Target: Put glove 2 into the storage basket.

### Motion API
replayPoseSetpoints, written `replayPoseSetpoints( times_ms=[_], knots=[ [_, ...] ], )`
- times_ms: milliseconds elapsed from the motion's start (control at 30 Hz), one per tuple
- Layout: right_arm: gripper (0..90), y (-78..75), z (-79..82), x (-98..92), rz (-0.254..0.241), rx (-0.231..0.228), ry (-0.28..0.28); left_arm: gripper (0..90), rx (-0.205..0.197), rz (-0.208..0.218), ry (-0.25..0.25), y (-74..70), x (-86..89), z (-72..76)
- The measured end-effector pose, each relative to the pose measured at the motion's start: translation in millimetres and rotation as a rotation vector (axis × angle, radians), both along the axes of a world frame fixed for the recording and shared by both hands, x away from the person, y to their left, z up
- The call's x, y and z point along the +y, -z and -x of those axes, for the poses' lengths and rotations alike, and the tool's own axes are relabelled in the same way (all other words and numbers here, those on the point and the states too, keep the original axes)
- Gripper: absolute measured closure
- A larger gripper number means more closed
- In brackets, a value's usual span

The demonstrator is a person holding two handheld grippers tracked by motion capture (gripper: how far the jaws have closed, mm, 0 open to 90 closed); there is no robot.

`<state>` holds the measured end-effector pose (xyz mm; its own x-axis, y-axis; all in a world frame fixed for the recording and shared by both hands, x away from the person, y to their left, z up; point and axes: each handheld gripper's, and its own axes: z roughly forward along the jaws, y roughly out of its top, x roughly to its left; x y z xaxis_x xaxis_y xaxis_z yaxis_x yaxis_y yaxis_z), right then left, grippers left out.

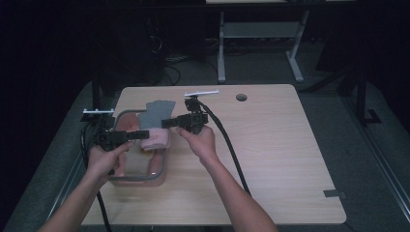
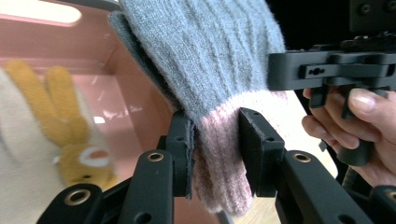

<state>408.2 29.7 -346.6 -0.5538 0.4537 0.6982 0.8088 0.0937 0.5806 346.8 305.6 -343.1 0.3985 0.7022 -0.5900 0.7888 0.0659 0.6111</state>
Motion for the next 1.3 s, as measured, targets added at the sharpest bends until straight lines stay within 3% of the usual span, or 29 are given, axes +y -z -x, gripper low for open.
replayPoseSetpoints(
  times_ms=[700,1200,1300],
  knots=[
    [76.6,5.3,-2.9,46.1,0.018,0.013,-0.041,67.1,0.020,-0.060,-0.043,1.7,37.0,7.6],
    [76.5,19.9,-4.8,61.1,0.040,0.038,-0.069,67.2,0.054,-0.079,-0.042,12.2,48.7,10.0],
    [76.5,23.7,-5.3,64.8,0.056,0.047,-0.083,67.2,0.063,-0.107,-0.032,13.9,49.6,10.1]
  ],
)
